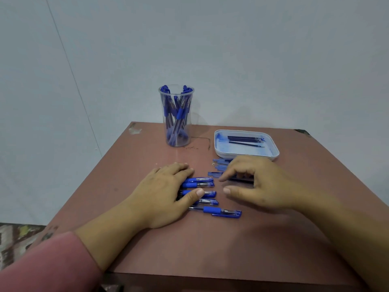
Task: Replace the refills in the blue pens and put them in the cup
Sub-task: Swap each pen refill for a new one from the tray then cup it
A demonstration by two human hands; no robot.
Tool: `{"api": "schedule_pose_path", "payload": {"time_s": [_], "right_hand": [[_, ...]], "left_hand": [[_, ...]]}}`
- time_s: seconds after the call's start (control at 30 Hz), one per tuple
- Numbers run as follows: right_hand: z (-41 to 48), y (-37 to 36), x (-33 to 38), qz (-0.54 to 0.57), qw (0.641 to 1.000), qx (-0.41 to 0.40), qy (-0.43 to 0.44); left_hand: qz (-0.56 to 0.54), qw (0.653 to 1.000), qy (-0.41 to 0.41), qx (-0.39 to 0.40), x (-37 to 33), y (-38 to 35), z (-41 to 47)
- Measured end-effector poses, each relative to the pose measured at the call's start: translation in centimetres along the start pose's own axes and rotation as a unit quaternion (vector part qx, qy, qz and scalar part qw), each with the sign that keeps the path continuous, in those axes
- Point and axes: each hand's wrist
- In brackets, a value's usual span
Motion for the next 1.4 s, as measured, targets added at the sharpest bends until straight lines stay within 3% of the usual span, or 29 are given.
{"api": "schedule_pose_path", "payload": {"time_s": [0.27,0.5,0.63,0.87,1.03,1.17,1.4], "right_hand": [[-1.2,-1.1,0.0,0.011,0.997,0.073,-0.004],[-0.7,-1.6,0.5,0.021,0.997,0.062,-0.029],[-0.6,-1.3,0.5,0.076,0.997,-0.006,-0.024],[0.2,-1.2,-0.4,0.118,0.978,-0.174,0.009],[1.4,-1.5,-0.8,0.103,0.971,-0.212,0.030],[2.1,-1.8,-1.1,0.074,0.968,-0.235,0.050],[2.4,-2.6,-1.5,0.066,0.967,-0.238,0.062]], "left_hand": [[0.000,1.000,0.003,-0.002,-0.1,0.1,0.0],[-0.005,1.000,-0.001,-0.009,-0.2,0.1,0.0],[-0.024,0.999,-0.014,-0.038,-0.4,0.7,-0.1],[-0.040,0.986,-0.113,-0.113,-1.4,3.6,1.5],[-0.111,0.979,-0.134,-0.108,-1.3,3.3,3.2],[-0.149,0.968,-0.136,-0.147,-0.5,2.1,3.4],[-0.194,0.957,-0.151,-0.154,0.1,1.6,3.7]]}}
Point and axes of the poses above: each hand's wrist, its own z-axis towards the middle knuckle, its own y-axis out of the back of the hand, x = y × z, and after that the axes turned 7 degrees about x, right-handed
